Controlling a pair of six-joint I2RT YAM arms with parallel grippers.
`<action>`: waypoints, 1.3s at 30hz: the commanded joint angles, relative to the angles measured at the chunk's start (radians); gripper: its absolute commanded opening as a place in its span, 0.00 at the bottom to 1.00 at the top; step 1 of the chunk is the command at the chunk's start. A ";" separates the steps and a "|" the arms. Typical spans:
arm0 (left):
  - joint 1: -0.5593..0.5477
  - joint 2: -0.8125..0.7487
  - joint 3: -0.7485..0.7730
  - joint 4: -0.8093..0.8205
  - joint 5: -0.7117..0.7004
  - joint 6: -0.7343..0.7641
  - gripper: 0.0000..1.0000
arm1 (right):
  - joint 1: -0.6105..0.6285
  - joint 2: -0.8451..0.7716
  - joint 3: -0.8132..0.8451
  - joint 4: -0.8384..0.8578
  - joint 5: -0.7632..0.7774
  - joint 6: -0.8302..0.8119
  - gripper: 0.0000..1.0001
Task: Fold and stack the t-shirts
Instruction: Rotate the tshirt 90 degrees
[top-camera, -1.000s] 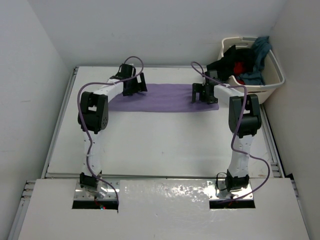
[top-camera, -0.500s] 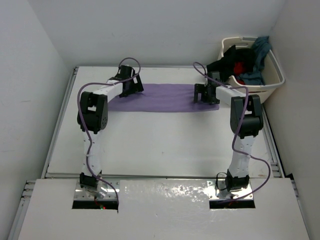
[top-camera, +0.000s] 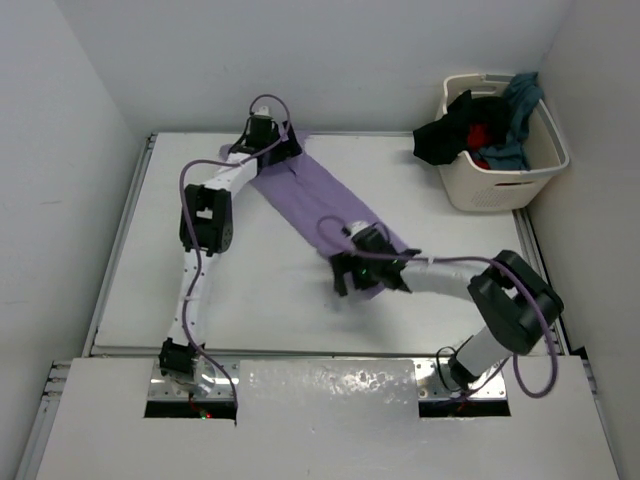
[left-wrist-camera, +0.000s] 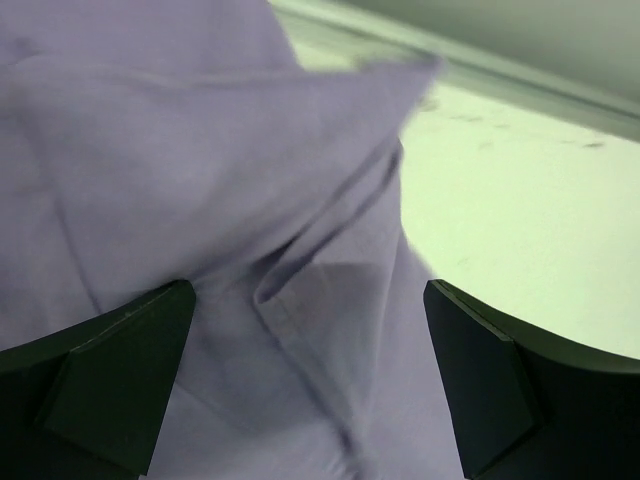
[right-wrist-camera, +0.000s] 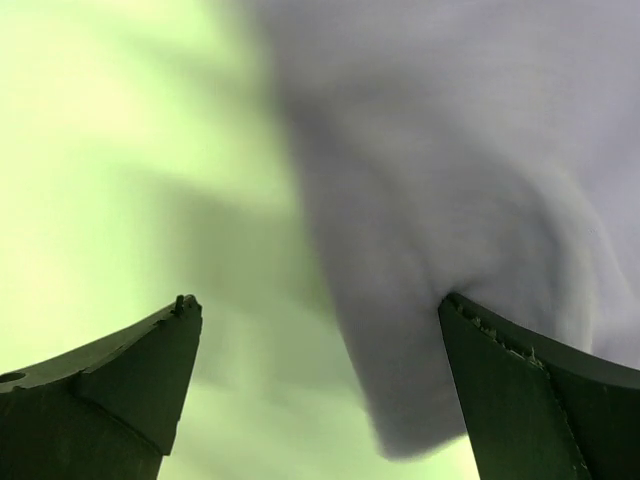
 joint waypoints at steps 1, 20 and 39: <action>-0.087 0.103 0.058 0.028 0.134 -0.032 1.00 | 0.229 -0.004 -0.088 -0.066 -0.176 0.156 0.99; -0.163 -0.120 -0.138 0.241 0.353 -0.016 1.00 | 0.555 0.016 0.295 -0.152 -0.188 -0.158 0.99; -0.221 -0.230 -0.201 0.114 0.310 0.135 0.80 | -0.130 -0.333 0.203 -0.316 0.102 -0.020 0.99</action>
